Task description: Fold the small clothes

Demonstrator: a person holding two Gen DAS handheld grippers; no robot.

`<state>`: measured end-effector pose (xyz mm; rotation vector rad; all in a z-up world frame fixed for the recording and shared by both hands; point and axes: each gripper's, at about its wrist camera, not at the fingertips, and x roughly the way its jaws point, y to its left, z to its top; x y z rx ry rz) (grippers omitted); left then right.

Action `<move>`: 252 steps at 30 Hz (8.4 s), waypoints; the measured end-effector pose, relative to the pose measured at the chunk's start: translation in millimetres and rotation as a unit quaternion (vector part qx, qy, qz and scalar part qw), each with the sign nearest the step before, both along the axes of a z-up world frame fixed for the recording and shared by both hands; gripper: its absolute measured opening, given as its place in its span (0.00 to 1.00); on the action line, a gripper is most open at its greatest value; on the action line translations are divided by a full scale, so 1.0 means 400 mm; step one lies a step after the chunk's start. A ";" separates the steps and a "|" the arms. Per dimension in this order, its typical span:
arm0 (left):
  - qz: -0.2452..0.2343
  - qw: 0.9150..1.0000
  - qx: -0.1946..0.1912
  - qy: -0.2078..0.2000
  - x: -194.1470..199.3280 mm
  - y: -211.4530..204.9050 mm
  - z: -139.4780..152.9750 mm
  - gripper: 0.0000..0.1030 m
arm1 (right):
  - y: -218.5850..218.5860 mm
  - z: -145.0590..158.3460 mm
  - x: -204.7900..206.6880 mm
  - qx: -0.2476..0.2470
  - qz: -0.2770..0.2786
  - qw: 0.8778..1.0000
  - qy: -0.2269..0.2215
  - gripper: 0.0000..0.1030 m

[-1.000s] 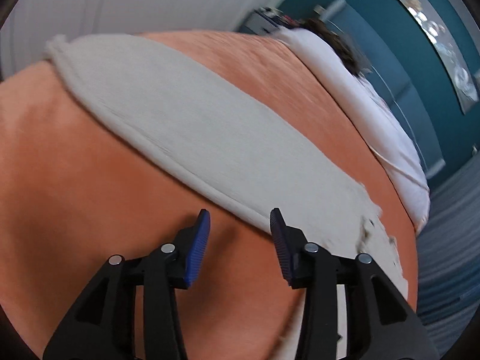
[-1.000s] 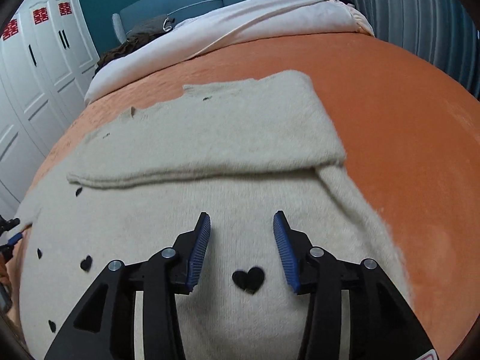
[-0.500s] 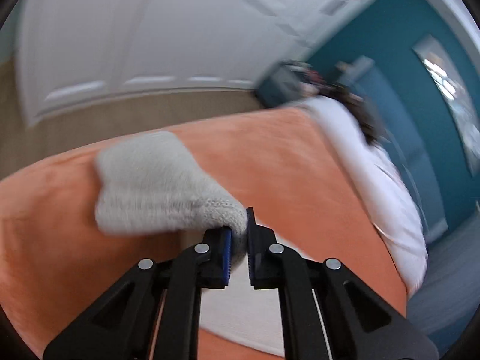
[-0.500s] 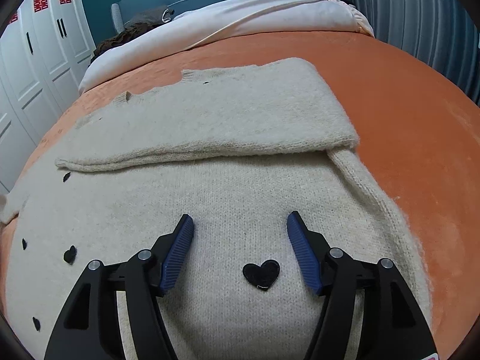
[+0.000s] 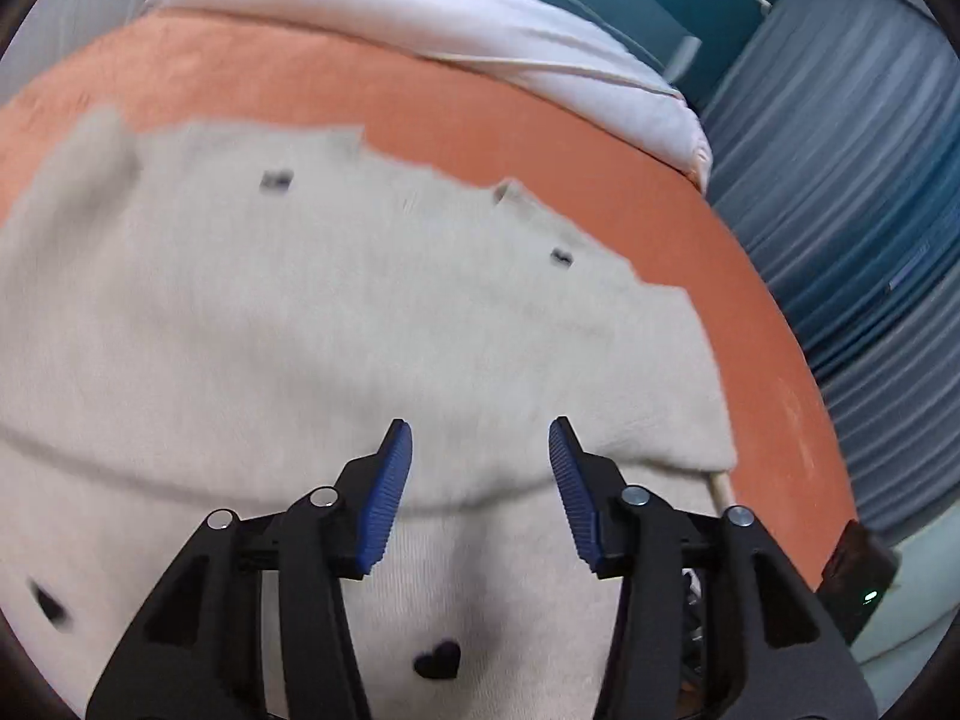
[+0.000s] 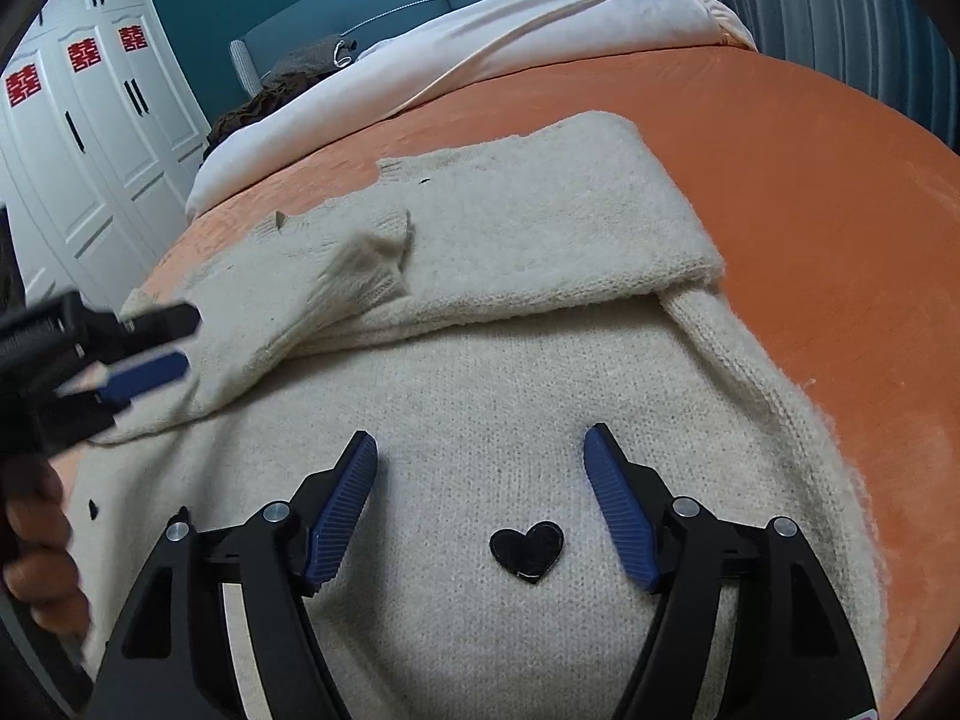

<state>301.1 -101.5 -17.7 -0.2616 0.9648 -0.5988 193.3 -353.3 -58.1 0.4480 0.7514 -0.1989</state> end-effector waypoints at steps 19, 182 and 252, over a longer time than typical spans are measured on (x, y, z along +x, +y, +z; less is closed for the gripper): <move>0.322 0.921 -0.195 0.103 0.108 0.594 -0.058 0.64 | 0.043 0.082 0.289 0.045 0.013 0.998 0.034 0.28; 0.020 0.993 0.107 0.042 -0.108 0.461 -0.036 0.11 | -0.114 0.099 -0.235 0.019 0.009 0.996 0.085 0.19; 0.068 0.986 0.152 0.026 -0.444 0.523 -0.011 0.38 | -0.005 0.055 -0.508 0.032 0.008 0.993 0.110 0.00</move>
